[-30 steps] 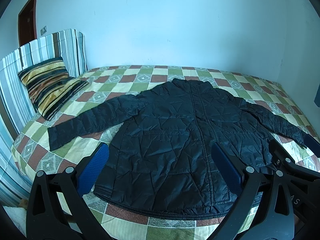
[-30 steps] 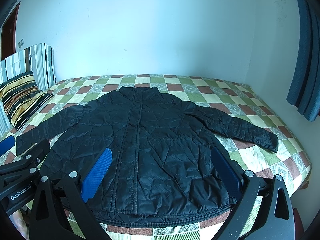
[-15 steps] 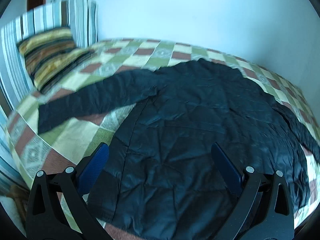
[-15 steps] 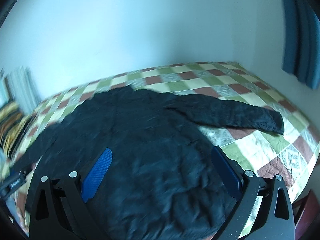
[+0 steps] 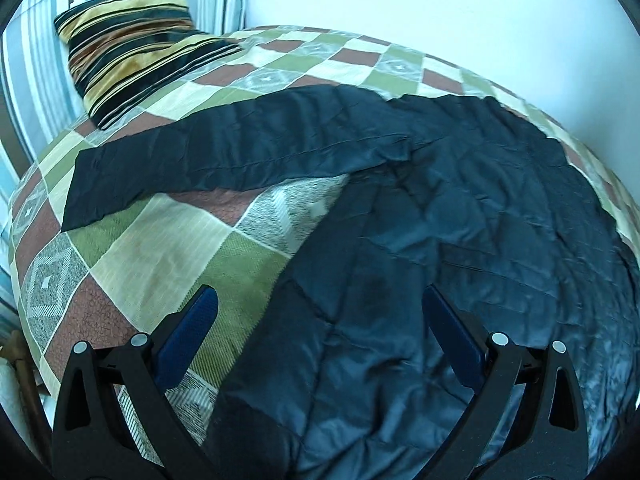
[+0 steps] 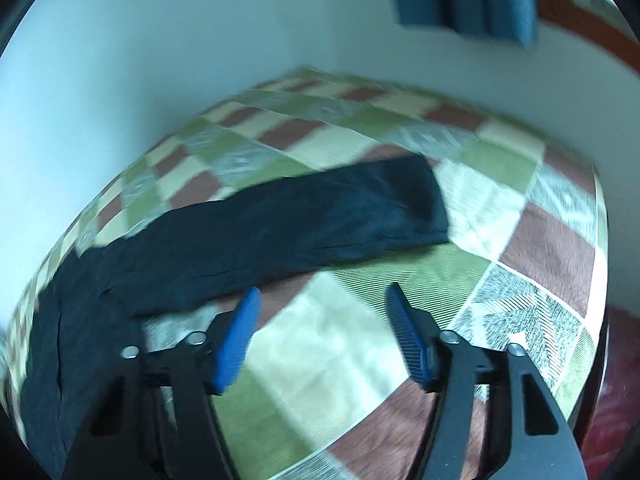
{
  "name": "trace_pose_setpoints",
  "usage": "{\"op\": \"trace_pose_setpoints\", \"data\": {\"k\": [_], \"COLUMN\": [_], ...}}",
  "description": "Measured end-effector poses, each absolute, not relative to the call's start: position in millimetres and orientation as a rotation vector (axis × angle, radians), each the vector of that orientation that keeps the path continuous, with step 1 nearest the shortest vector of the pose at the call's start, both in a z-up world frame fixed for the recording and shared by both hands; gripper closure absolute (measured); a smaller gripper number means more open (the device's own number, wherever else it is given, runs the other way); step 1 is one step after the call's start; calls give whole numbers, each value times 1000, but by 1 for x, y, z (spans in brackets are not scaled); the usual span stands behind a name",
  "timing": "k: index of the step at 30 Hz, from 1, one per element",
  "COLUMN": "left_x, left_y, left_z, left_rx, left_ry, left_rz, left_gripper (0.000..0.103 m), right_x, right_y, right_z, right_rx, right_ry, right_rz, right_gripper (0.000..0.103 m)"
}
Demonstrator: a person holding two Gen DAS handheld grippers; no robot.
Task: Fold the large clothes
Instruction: 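Grasp the jacket sleeve cuff with the right gripper, then carry the sleeve across the jacket body with the right gripper and release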
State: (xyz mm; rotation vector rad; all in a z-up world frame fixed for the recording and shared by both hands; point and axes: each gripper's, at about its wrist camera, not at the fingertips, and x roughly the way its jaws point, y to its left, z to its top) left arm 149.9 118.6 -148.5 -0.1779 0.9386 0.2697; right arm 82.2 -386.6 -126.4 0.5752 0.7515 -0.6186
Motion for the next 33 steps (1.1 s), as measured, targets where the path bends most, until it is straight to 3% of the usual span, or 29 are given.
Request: {"op": "trace_pose_setpoints", "data": {"k": [16, 22, 28, 30, 33], "left_x": [158, 159, 158, 158, 158], "left_y": [132, 129, 128, 127, 127], "left_z": [-174, -177, -178, -179, -180], "left_rx": [-202, -183, -175, -168, -164], "left_ry": [986, 979, 979, 977, 974], "left_rz": [358, 369, 374, 375, 375], "left_gripper": [2, 2, 2, 2, 2], "right_x": [63, 75, 88, 91, 91], "right_y": [-488, -499, -507, -510, -507], "right_z": [-182, -193, -199, -199, -189], "right_rx": [1000, 1008, 1006, 1016, 1016], "right_ry": [618, 569, 574, 569, 537], "right_rz": [-664, -656, -645, -619, -613], "right_gripper": [35, 35, 67, 83, 90]}}
